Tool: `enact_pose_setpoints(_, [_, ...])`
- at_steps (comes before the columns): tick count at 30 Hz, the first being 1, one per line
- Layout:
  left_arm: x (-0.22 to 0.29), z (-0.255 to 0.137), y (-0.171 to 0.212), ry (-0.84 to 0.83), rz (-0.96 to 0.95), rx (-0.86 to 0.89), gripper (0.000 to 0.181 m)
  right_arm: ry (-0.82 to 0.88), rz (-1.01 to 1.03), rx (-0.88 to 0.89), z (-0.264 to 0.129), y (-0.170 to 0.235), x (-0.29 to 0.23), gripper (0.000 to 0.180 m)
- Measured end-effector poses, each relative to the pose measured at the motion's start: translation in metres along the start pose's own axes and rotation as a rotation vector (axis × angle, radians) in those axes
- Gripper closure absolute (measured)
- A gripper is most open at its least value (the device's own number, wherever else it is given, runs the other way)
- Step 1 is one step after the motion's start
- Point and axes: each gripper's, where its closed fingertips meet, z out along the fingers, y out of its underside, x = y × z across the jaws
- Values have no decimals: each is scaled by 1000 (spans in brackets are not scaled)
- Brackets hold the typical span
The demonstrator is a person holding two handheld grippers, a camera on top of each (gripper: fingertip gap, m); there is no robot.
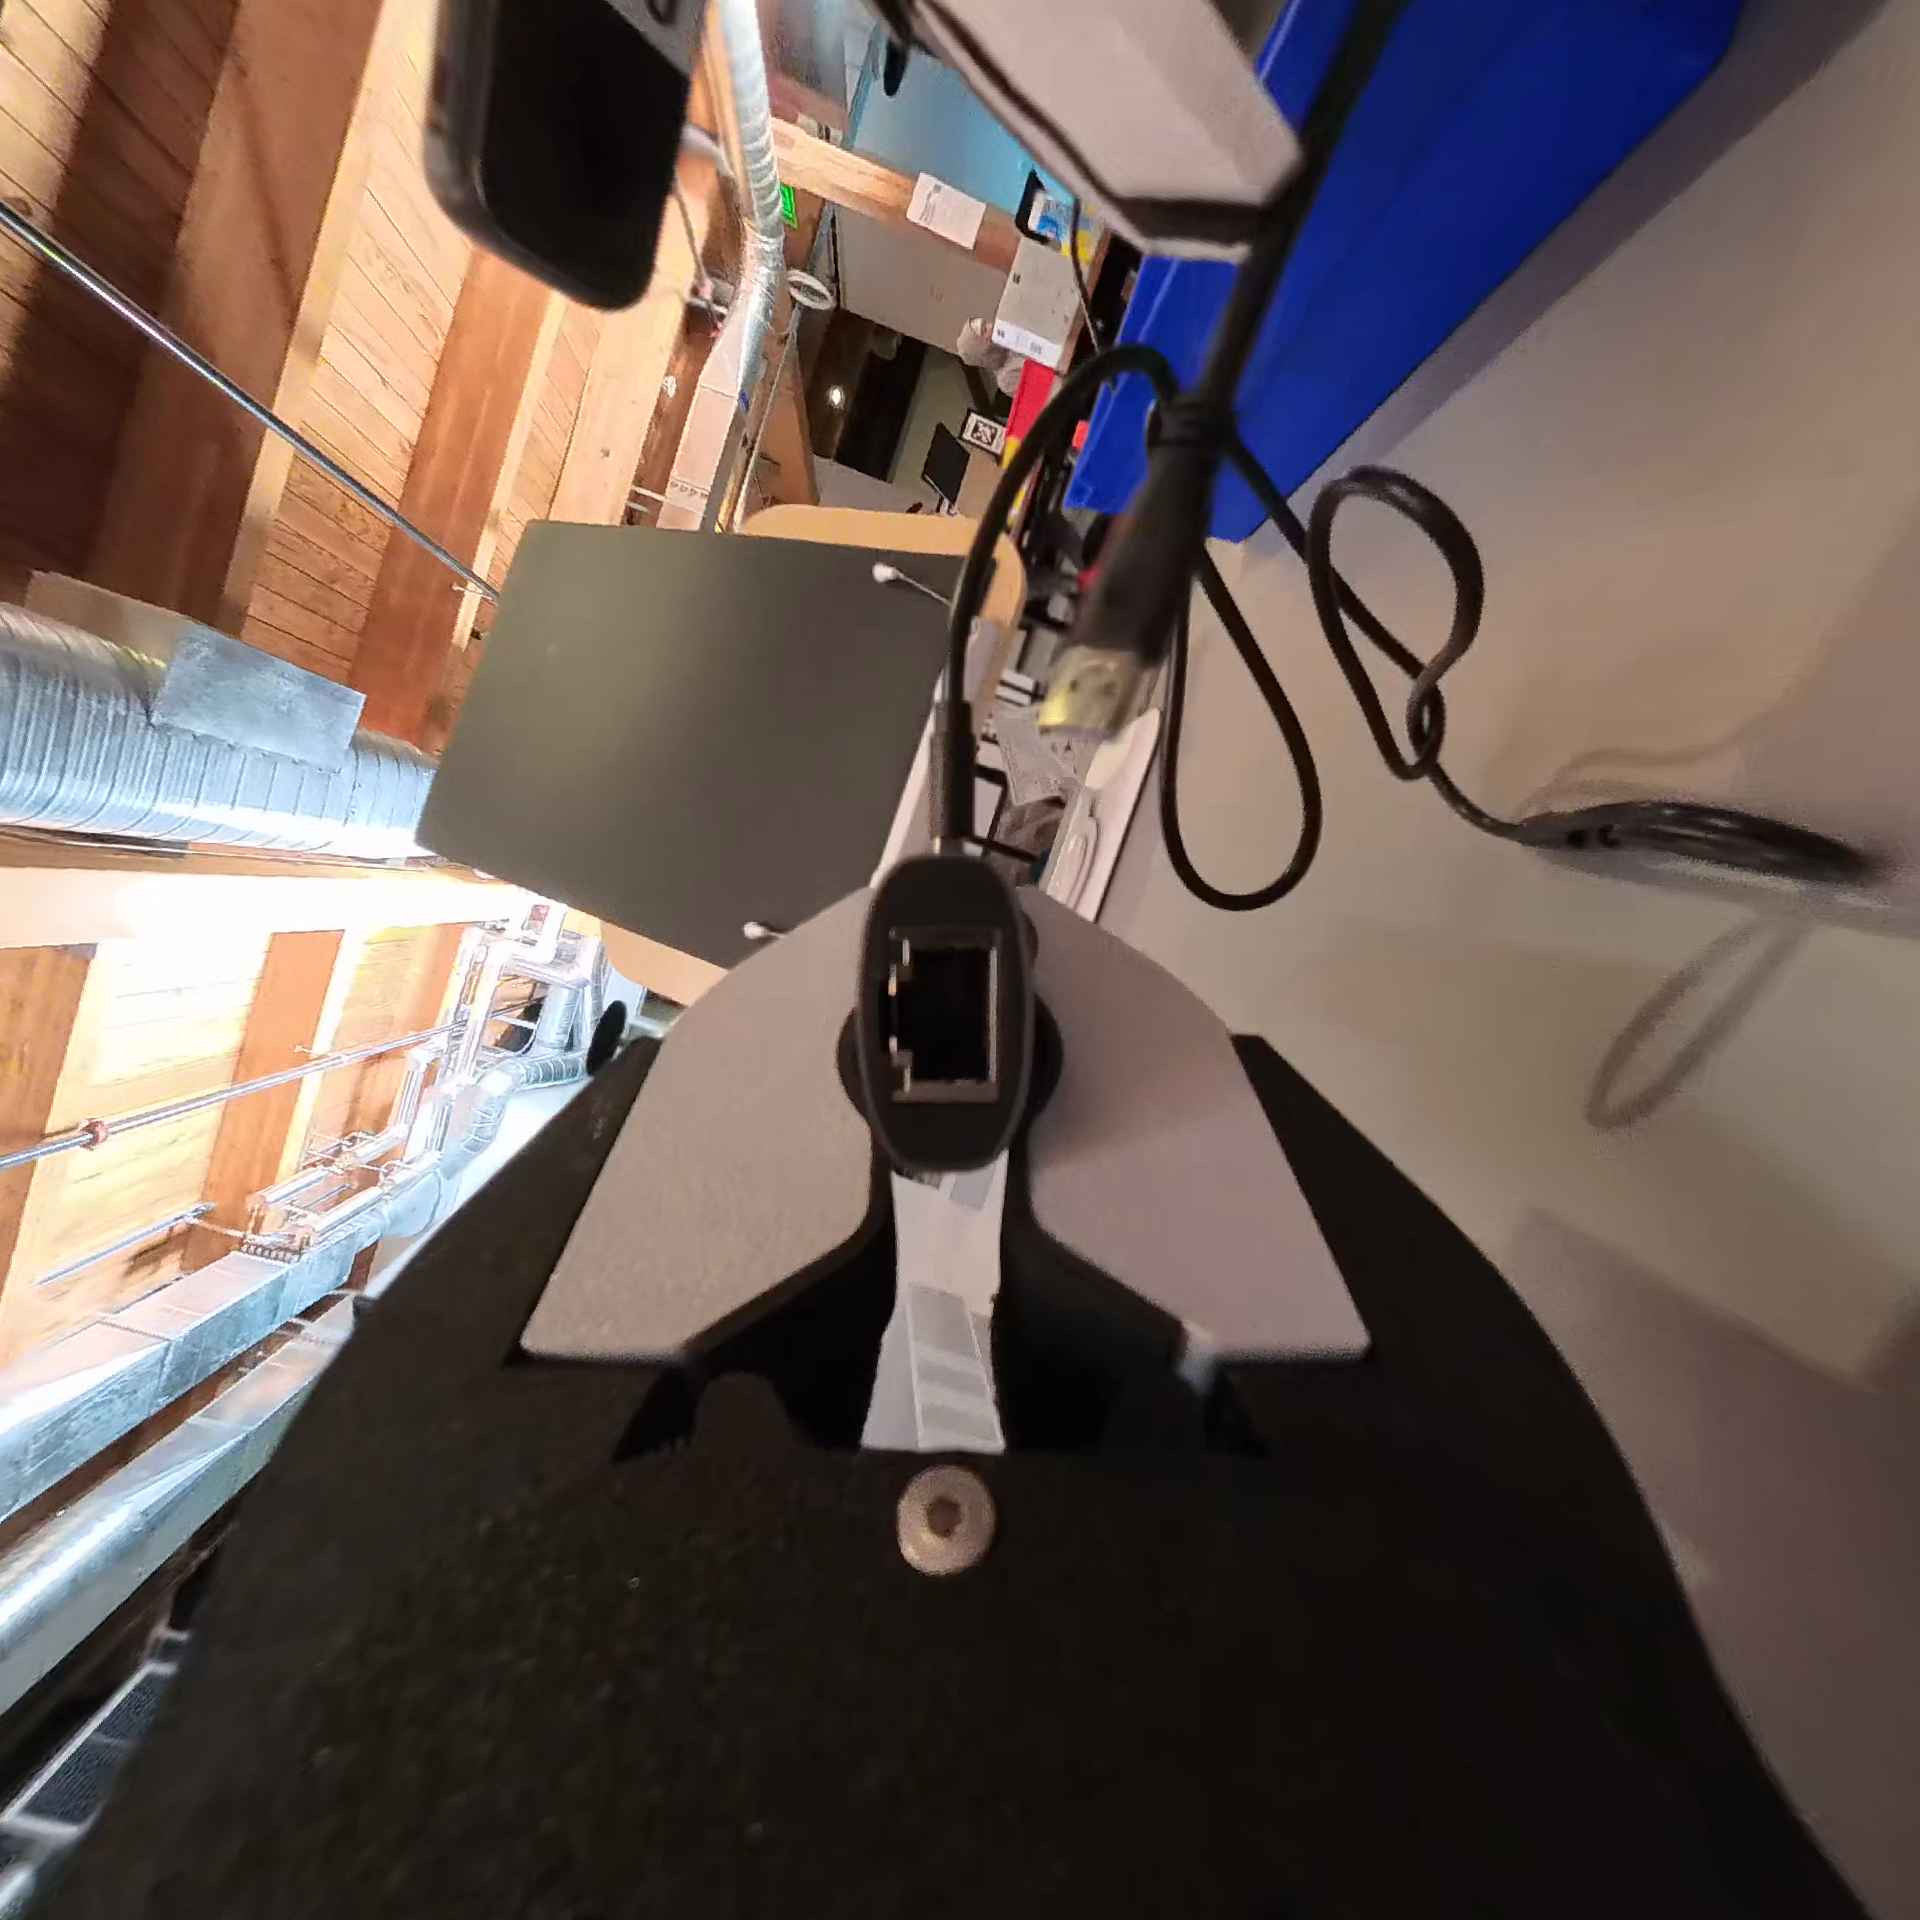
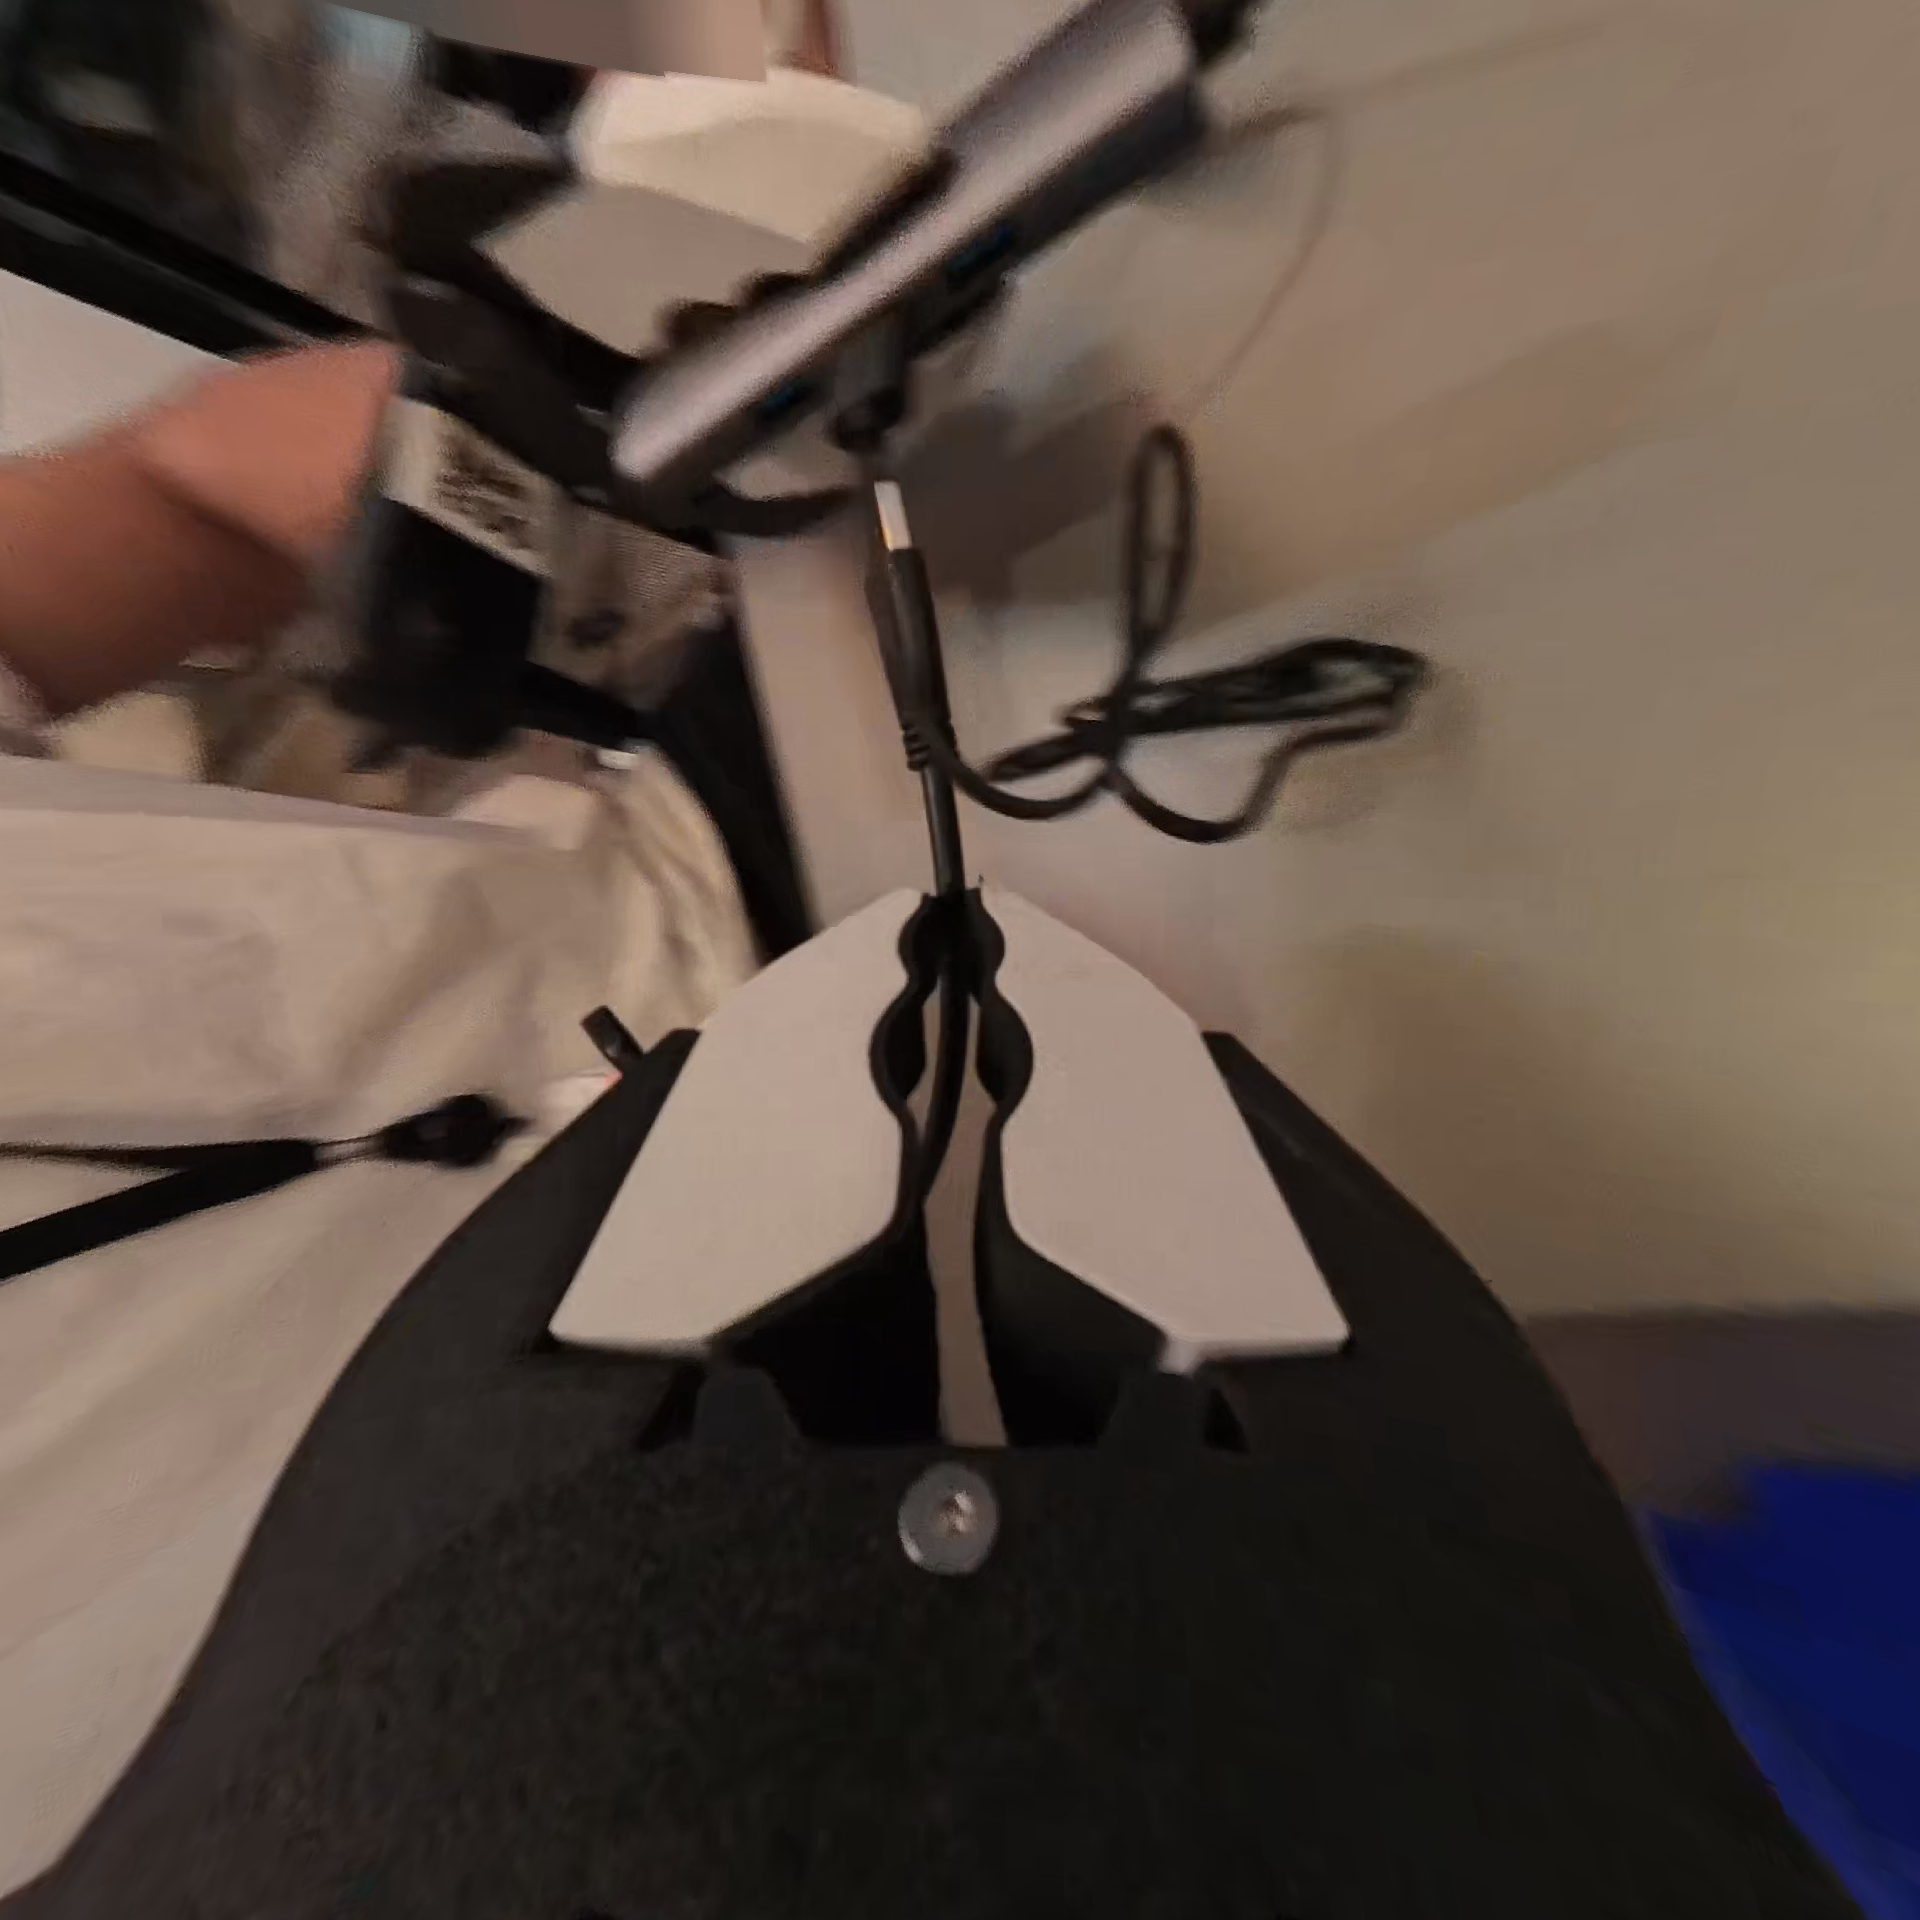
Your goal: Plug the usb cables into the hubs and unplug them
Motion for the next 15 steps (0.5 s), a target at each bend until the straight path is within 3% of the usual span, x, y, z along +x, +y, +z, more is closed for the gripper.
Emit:
enact_pose_setpoints(2, [-1,1,6,-1,-7,-29,164,232,-50,-58,-3,11,35,175])
enact_pose_setpoints(9, [-14,2,27,-48,-125,-106,164,717,-321,-159,6,14,120,176])
enact_pose_setpoints(12, [-20,1,32,-68,-137,-129,164,798,-426,-139,18,7,138,173])
enact_pose_setpoints(15, [-20,-2,37,-66,-144,-136,164,813,-554,-7,21,-9,131,147])
